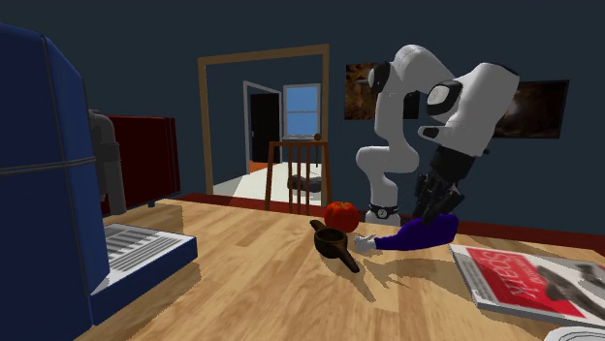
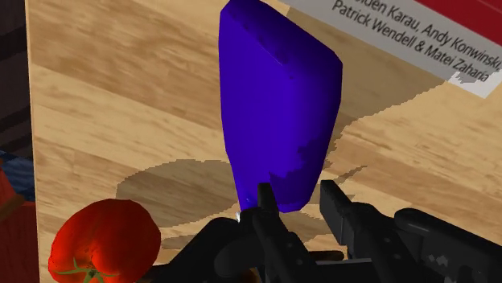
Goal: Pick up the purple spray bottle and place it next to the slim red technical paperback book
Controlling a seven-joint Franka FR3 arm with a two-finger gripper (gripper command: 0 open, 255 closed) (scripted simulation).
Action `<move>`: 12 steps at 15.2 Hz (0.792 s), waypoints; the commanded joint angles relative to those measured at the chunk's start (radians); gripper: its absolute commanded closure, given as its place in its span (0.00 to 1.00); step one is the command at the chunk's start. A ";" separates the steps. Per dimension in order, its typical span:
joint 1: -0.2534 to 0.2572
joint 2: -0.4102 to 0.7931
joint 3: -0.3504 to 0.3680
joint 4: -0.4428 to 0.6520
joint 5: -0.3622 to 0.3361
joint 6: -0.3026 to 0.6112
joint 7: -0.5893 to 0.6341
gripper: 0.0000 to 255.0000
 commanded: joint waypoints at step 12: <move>0.014 -0.025 0.013 0.071 0.028 -0.093 -0.017 0.00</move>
